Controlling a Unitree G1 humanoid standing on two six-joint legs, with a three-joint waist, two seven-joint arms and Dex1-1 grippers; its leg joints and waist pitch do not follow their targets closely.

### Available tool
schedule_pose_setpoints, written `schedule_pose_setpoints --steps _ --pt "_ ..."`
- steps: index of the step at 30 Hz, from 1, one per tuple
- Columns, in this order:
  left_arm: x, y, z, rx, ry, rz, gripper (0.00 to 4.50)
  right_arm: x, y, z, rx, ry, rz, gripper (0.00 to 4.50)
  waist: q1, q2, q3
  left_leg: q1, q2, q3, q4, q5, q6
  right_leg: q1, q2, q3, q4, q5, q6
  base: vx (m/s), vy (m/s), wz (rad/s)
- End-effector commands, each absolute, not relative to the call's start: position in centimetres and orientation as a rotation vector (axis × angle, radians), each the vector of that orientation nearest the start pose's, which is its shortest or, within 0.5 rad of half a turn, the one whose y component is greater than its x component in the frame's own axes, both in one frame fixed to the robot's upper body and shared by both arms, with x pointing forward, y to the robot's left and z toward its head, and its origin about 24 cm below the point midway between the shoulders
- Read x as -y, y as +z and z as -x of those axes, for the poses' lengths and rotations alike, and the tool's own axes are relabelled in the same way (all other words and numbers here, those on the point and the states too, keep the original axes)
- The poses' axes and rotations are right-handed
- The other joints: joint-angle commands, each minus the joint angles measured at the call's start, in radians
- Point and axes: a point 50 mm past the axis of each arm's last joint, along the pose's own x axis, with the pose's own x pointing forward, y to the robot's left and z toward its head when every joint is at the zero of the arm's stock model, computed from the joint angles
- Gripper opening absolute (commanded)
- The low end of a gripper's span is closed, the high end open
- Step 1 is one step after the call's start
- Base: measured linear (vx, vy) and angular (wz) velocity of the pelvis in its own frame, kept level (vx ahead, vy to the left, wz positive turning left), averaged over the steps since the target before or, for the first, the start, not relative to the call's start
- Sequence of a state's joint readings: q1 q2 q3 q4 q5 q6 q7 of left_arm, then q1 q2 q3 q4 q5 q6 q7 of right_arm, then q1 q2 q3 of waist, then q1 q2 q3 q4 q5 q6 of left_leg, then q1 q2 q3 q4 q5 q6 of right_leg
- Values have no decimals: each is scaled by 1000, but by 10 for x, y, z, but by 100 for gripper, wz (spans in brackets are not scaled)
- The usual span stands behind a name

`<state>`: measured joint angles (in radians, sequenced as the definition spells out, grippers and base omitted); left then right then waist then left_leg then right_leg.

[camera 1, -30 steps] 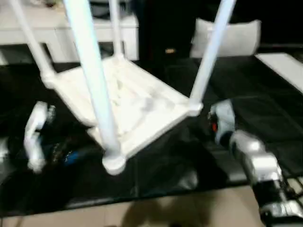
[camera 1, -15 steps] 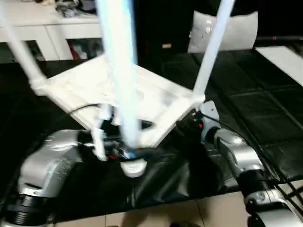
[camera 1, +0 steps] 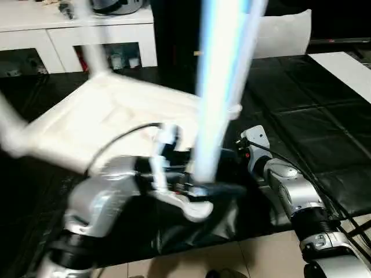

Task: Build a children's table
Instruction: Rotate table base

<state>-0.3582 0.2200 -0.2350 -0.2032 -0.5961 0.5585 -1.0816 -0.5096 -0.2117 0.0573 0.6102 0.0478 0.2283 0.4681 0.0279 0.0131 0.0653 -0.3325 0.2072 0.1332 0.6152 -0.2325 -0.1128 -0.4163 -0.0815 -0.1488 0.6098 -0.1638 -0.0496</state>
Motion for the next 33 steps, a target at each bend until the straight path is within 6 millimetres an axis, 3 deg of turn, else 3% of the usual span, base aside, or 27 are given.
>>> schedule_pose_setpoints --steps 1,2,6,10,14,16,17,19,21,22,27,32,33 --pt "-46 140 -239 28 -1654 249 445 126 34 -334 -343 615 109 450 7 -7 -76 -31 5 20 -64 -41 68 87 -56 64 -85 -324 -94 0 0 0" --pt "-43 141 -240 30 -1640 255 445 124 33 -334 -346 624 107 450 7 -4 -76 -31 5 19 -64 -40 69 87 -55 64 -83 -315 -98 0 0 0" --pt "-35 141 -252 59 -1530 218 445 122 33 -334 -335 614 108 450 7 -7 -76 -31 4 20 -63 -44 74 87 -52 63 -87 -320 -94 0 0 0" --pt "-35 138 -264 67 -1417 151 445 126 35 -337 -326 582 109 450 7 -8 -77 -28 1 20 -62 -56 74 85 -49 60 -93 -350 -68 0 0 0" --pt "-40 135 -282 77 -1250 46 445 146 39 -338 -313 532 100 450 12 -1 -78 -27 3 19 -62 -55 75 84 -49 59 -91 -339 -69 0 0 0" --pt "-45 133 -285 67 -1210 2 445 157 44 -335 -282 531 60 450 12 -1 -77 -26 1 19 -61 -62 82 85 -47 59 -94 -338 -64 0 0 0" --pt "-47 131 -286 60 -1201 -14 445 161 46 -334 -267 532 43 450 13 -5 -78 -28 2 19 -61 -58 86 85 -49 59 -92 -335 -63 0 0 0" --pt "-54 126 -287 46 -1191 -52 445 171 50 -330 -267 534 48 450 16 -8 -79 -29 0 20 -60 -45 93 86 -47 60 -92 -333 -52 0 0 0" --pt "-68 117 -285 14 -1217 -94 445 175 58 -321 -242 610 64 450 18 1 -79 -28 -1 19 -60 -47 97 86 -45 59 -94 -334 -48 0 0 0" --pt "-70 116 -284 13 -1225 -96 445 176 59 -320 -242 614 65 450 17 -2 -78 -31 0 18 -60 -48 98 88 -47 60 -94 -334 -44 0 0 0" --pt "-97 93 -275 -136 -1350 -171 445 189 67 -313 -190 574 169 450 11 9 -76 -22 -3 19 -63 -87 84 77 -45 55 -105 -409 -33 0 0 0" --pt "-123 75 -276 -268 -1398 -293 445 195 71 -300 -245 712 113 450 12 14 -74 -16 1 17 -67 -112 90 76 -44 55 -107 -401 -43 0 0 0" --pt "-126 74 -277 -274 -1403 -313 419 195 72 -297 -249 730 115 450 13 14 -75 -17 1 16 -68 -112 91 78 -45 54 -107 -397 -46 0 0 0"
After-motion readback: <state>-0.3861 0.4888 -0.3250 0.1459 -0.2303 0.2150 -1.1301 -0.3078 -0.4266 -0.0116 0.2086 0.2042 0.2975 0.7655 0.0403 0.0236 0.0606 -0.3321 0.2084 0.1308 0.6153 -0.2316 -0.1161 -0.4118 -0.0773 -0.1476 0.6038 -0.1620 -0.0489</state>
